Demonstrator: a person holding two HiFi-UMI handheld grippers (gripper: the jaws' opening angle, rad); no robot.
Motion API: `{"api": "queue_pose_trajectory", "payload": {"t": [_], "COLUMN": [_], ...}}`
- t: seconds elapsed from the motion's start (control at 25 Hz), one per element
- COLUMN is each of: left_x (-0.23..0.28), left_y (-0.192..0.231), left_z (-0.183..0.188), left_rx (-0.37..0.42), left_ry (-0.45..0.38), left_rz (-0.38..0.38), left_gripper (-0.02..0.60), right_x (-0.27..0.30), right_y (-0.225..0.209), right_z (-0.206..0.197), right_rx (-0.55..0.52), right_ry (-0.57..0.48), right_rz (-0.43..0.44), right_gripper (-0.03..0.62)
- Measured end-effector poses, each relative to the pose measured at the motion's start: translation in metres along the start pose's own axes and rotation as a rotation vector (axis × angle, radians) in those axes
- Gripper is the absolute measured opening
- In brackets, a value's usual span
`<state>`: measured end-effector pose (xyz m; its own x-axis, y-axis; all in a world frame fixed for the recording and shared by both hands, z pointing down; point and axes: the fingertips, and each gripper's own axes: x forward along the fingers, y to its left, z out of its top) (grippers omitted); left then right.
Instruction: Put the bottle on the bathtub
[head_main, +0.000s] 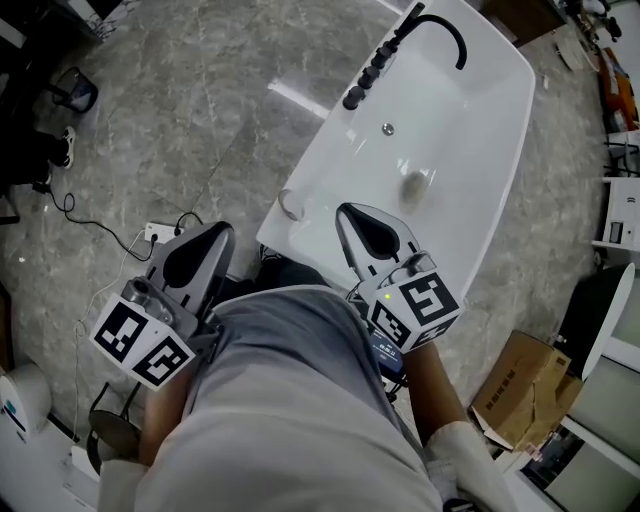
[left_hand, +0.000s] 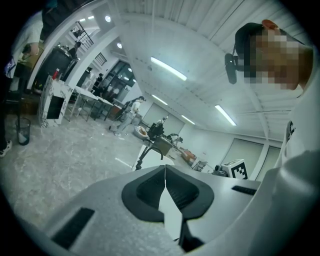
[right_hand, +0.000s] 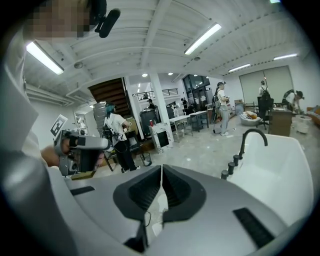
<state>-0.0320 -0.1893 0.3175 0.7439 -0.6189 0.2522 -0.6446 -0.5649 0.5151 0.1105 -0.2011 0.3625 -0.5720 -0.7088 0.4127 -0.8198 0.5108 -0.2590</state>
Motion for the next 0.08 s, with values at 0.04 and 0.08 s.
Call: {"api": "queue_pose_trajectory", "payload": {"t": [0.04,0.08], "left_x": [-0.0002,-0.0002], "left_y": [0.0005,0.0010], "left_z": [-0.0011,-0.0022], "left_rx": [-0.002,-0.003], "left_ry": [0.005,0.009], "left_rz": [0.002,0.004], "left_gripper": [0.009,0.009], "right_x": [0.0005,0.0012], "right_y": [-0.0009,-0.0020], "right_z": [-0.0033,-0.0064], "right_rx": [0.004,0.008], "right_ry": [0.006,0.012], "right_rz": [-0.007,-0.013], "right_gripper": [0.015,0.015]}}
